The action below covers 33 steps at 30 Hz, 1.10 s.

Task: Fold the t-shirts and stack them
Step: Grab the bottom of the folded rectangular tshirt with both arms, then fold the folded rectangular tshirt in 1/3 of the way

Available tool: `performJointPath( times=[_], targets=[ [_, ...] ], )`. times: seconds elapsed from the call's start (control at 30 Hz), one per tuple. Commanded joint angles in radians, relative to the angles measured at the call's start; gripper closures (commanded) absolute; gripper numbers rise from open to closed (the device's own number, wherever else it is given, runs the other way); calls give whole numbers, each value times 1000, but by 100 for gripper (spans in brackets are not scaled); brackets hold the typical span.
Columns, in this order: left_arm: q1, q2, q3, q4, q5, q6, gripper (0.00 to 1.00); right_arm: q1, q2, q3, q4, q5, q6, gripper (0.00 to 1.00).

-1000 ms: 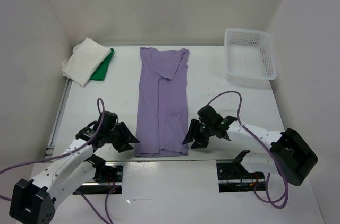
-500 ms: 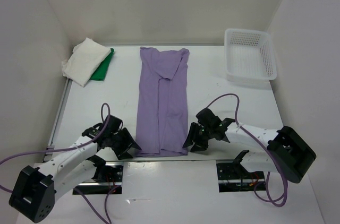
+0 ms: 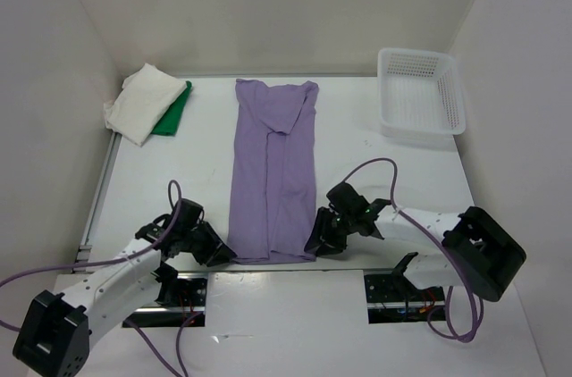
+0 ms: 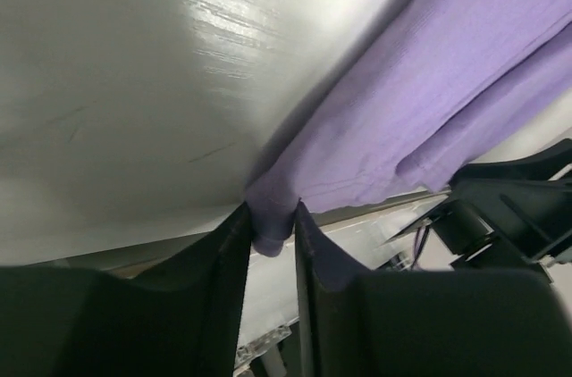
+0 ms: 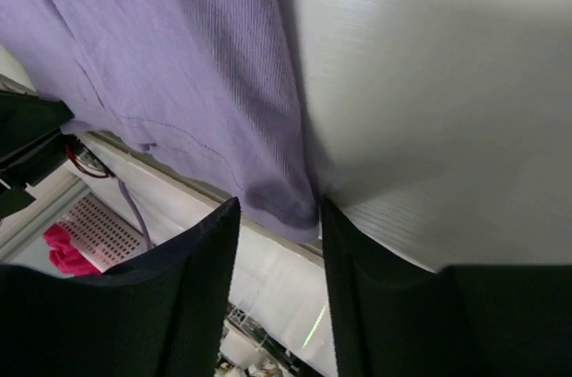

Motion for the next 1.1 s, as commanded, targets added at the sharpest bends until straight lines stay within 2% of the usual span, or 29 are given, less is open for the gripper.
performJointPath(
  times=[0.0,0.1,0.13,0.27,0.3,0.37,0.43,0.47,0.5,0.67,0.73,0.9,1.07],
  targets=[
    [-4,-7,5,-9,-5,-6,71,17,52,1,38,28,-19,54],
    [-4,4,33,-9,-5,27,81,37,72,27,20,17,-28,73],
    [-4,13,49,-31,-5,38,83,37,72,42,4,17,-38,83],
    [8,64,174,-85,-28,147,90,37,-6,118,-117,78,-47,99],
    [69,96,201,-85,-19,176,92,37,-55,135,-162,101,-38,100],
    [78,96,280,-67,-29,176,93,-1,-86,195,-189,117,-67,100],
    [97,163,337,-27,-45,207,93,-99,-56,273,-220,103,-119,100],
    [109,201,413,-18,-69,227,94,-129,-30,304,-230,94,-181,100],
    [136,291,452,6,-69,277,94,-184,28,336,-230,94,-209,100],
    [233,604,713,74,-120,449,94,-299,219,566,-207,94,-344,100],
    [273,683,816,109,-120,474,94,-345,329,672,-194,94,-369,100],
    [282,927,1014,177,-140,483,94,-410,558,934,-194,83,-429,100],
    [282,1130,1161,188,-149,512,92,-457,754,1093,-206,107,-449,100]
  ],
)
